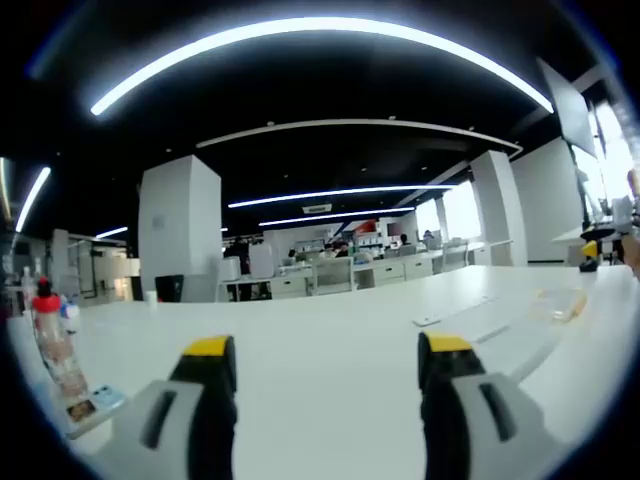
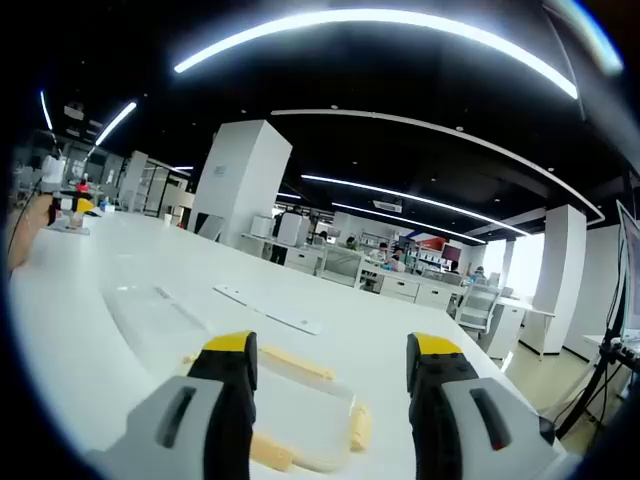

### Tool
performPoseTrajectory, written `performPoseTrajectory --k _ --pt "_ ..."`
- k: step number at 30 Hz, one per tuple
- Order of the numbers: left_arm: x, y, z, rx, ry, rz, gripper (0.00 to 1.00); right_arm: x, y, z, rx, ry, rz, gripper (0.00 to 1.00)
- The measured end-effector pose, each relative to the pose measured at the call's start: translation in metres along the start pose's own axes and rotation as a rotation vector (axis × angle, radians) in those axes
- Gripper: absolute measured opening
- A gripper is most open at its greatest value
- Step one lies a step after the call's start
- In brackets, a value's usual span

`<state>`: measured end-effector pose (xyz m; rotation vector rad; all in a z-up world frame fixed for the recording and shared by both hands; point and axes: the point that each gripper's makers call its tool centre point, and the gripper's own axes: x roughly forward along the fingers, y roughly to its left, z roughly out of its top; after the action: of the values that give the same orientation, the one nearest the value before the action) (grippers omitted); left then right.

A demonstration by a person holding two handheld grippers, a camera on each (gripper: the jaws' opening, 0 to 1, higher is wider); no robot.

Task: Snap each plastic latch of the storage box into its locked position after aligning the lid with the box until every specified latch is closed and the lid sits flush.

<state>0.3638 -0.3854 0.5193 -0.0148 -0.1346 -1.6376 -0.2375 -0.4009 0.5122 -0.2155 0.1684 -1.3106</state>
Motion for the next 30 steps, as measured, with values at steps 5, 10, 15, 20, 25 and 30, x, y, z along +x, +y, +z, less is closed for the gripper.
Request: performPoseTrajectory --k 5,10,15,20,25,30 --pt "0.002 -0.008 -0.005 -0.002 0.004 -0.007 0.76 0.000 -0.001 0.000 -0.020 -0.009 0.001 0.61" --pt "0.003 -0.011 -0.010 0.004 0.014 -0.013 0.76 -0.002 -0.002 0.000 -0.028 -0.019 0.002 0.61" --pt "0.002 -0.012 -0.012 0.008 0.020 -0.011 0.77 -0.003 -0.001 0.002 -0.035 -0.028 0.004 0.60" --pt "0.002 -0.010 -0.014 0.003 0.029 -0.015 0.77 -0.003 0.000 0.000 -0.040 -0.026 0.009 0.60" --pt "0.001 -0.010 -0.013 0.007 0.032 -0.017 0.77 -0.003 0.001 0.001 -0.042 -0.027 0.009 0.60" --pt "-0.002 -0.008 -0.011 -0.004 0.026 -0.016 0.77 -0.003 0.001 0.001 -0.044 -0.027 0.004 0.60"
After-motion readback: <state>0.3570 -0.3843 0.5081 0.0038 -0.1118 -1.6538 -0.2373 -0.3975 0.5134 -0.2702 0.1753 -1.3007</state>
